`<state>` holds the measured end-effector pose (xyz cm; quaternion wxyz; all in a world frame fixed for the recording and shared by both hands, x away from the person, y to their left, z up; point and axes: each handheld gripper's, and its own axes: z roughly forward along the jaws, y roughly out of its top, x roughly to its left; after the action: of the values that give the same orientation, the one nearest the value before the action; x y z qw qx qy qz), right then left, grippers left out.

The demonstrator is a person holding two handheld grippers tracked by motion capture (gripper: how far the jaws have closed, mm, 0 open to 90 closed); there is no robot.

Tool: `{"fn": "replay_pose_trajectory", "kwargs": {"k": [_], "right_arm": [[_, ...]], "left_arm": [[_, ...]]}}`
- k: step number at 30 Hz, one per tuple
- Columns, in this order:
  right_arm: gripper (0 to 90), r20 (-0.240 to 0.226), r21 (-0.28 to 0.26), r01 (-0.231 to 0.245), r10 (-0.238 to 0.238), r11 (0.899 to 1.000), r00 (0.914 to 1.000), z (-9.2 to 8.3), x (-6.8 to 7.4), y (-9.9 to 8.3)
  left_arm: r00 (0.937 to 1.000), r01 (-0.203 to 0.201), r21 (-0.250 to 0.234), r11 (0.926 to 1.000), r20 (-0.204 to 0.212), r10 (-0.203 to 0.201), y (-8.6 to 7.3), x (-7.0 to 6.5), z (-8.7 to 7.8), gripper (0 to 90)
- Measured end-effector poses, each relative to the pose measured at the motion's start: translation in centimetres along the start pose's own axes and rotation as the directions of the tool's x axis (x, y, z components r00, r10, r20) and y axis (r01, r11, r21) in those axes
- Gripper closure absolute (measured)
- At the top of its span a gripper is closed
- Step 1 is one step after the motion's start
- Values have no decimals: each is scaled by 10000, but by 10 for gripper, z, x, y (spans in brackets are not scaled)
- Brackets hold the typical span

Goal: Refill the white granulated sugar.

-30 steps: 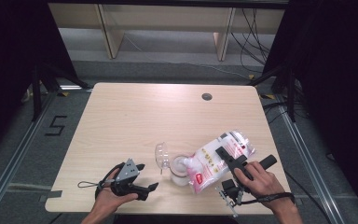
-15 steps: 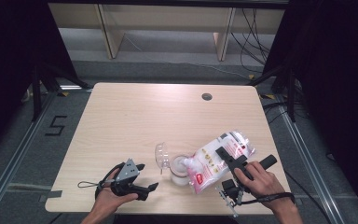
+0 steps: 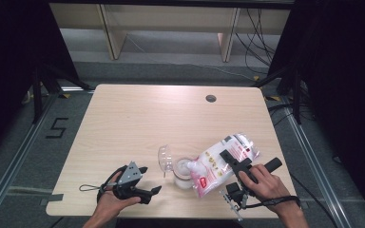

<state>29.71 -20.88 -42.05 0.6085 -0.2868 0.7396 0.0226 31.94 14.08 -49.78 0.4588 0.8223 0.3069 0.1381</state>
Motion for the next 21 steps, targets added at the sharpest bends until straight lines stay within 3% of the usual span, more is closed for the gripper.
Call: {"fn": "replay_pose_trajectory", "kwargs": {"k": [1,4,6,8,17,18,21], "right_arm": [[720,7,5,-5,5,10000,10000,0,0,0],[721,4,-28,-21,21,10000,10000,0,0,0],[723,0,-48,-9,9,10000,10000,0,0,0],[724,-110,-5,15,-15,10000,9999,0,-1,0],[727,-125,-26,-7,7,10000,9999,-1,-1,-1],[727,-130,-29,26,-27,10000,9999,-1,-2,-1],[729,-112,-67,-30,29,10000,9999,-1,-1,-1]], "left_arm": [[9998,177,-164,9997,67,-176,0,-1,1,154],[10000,-3,7,10000,-2,3,0,0,0,154],[9997,205,-207,9996,105,-203,0,-2,1,154],[10000,51,-50,10000,17,-51,0,0,0,154],[9996,251,-239,9994,100,-249,0,-2,1,154],[10000,-3,2,10000,6,3,0,0,0,154],[10000,-42,35,10000,1,42,0,0,0,154]]}}
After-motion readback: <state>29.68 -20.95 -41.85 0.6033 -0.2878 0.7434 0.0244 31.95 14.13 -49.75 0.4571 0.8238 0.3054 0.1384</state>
